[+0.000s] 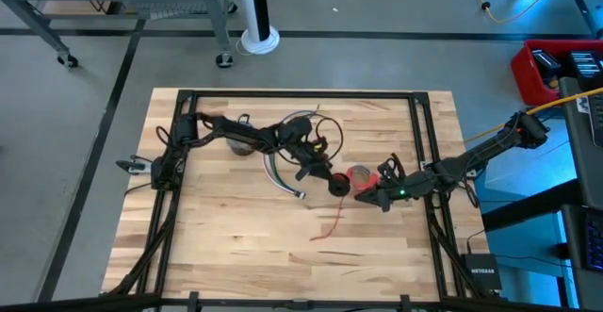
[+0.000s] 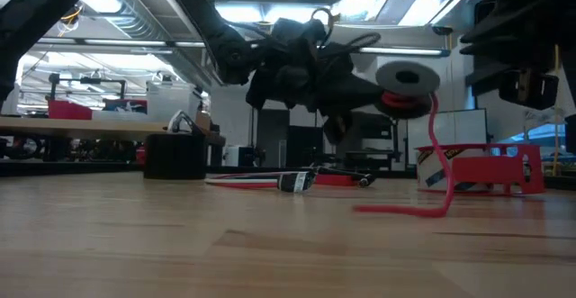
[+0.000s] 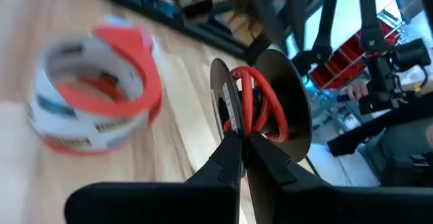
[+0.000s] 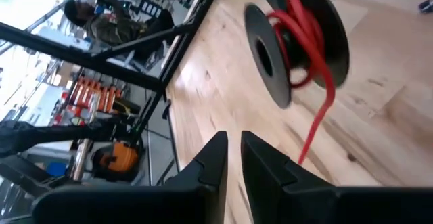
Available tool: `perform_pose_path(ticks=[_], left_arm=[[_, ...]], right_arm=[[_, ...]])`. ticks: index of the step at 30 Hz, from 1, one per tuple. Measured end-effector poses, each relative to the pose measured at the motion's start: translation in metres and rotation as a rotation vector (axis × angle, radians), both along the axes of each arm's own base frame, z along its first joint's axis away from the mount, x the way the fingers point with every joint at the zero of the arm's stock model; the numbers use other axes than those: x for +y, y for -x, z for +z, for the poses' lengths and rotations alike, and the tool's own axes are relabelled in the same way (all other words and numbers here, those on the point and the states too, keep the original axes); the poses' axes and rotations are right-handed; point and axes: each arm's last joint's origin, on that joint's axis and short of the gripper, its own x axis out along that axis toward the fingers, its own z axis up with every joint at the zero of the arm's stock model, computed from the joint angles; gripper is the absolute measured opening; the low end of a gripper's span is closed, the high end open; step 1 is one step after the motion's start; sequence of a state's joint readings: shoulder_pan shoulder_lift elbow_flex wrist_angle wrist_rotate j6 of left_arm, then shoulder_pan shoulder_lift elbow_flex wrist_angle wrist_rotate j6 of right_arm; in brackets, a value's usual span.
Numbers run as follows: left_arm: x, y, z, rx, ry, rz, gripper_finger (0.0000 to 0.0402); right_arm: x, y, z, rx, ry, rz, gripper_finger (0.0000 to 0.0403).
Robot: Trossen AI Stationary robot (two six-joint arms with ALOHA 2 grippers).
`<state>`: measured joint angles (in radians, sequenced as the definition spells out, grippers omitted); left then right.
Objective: Coil cords
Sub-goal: Coil the red wire onto the spool
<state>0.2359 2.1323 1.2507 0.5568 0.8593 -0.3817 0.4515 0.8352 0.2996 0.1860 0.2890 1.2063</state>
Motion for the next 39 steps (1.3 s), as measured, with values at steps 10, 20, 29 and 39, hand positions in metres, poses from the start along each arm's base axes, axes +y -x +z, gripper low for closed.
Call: perform_pose_path(ticks=[10,20,29,39], left_arm=[[0.032,0.026,0.039,0.001,-0.179,0.065,0.0],[0.037,0.074,0.104,0.075,-0.493,0.194,0.0],[0.021,0.098,0.141,0.153,-0.608,0.377,0.0],[-0.015,0.085,0.141,0.231,-0.581,0.623,0.0]], right_arm=[[-0.001,0.0,-0.001,0.005,0.013,-0.02,0.0046],[-0.004,-0.001,0.003,-0.052,0.03,-0.152,0.0046],[-0.006,-0.007,0.005,-0.113,0.053,-0.338,0.0046],[0.008,-0.047,-0.002,0.047,0.388,-0.464,0.0046]])
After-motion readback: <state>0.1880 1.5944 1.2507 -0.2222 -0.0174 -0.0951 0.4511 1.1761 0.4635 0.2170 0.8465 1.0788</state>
